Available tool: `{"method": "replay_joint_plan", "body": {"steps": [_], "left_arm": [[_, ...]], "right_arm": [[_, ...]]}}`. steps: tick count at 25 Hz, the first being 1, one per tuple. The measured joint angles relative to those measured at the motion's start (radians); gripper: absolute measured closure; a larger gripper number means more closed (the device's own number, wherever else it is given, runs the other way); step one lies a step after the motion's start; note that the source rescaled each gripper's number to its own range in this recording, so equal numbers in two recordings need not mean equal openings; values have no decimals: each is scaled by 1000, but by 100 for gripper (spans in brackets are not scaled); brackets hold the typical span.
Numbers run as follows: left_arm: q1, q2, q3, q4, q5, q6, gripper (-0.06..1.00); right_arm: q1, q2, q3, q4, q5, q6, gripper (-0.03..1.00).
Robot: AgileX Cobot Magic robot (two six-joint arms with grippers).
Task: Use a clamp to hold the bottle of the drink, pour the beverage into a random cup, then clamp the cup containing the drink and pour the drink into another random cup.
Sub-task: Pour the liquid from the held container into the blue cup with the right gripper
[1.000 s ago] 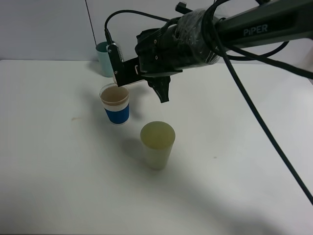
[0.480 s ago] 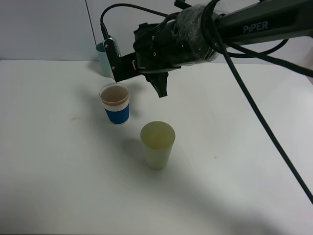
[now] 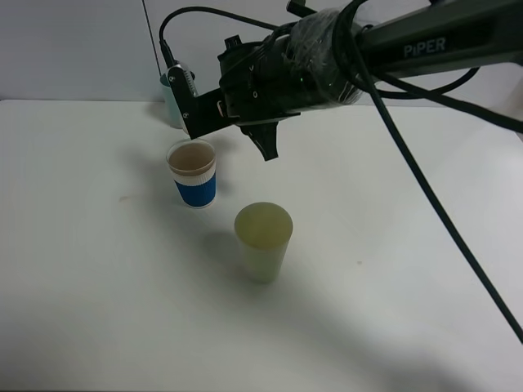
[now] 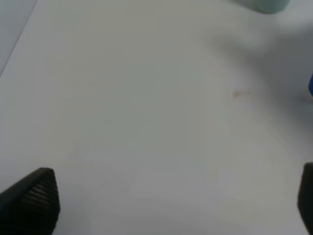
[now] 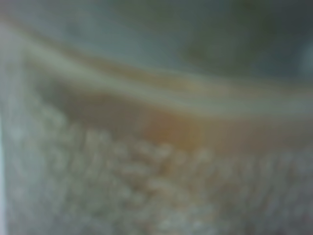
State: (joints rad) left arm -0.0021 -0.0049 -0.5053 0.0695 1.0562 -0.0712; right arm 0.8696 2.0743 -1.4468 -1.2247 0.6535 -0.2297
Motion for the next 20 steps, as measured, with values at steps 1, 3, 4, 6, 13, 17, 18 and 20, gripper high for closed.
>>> {"method": "replay_joint_plan", "body": {"steps": [1, 3, 4, 6, 13, 17, 18, 20], "left_arm": [[0, 0, 0, 0, 0, 0, -5], [0, 0, 0, 0, 0, 0, -5], [0, 0, 0, 0, 0, 0, -5], [0, 0, 0, 0, 0, 0, -5], [0, 0, 0, 0, 0, 0, -5], [0, 0, 0, 0, 0, 0, -5], [0, 0, 0, 0, 0, 0, -5], [0, 0, 0, 0, 0, 0, -5]], "right_arm": [[5, 0, 0, -2, 0, 0, 95], [11, 0, 0, -17, 0, 0, 95], [12, 0, 0, -20, 0, 0, 95], [15, 0, 0, -21, 0, 0, 95], [15, 0, 0, -24, 10, 0, 95], [15, 0, 0, -47, 17, 0, 95], [15, 0, 0, -49, 17, 0, 95], [15, 0, 0, -55, 17, 0, 95]]}}
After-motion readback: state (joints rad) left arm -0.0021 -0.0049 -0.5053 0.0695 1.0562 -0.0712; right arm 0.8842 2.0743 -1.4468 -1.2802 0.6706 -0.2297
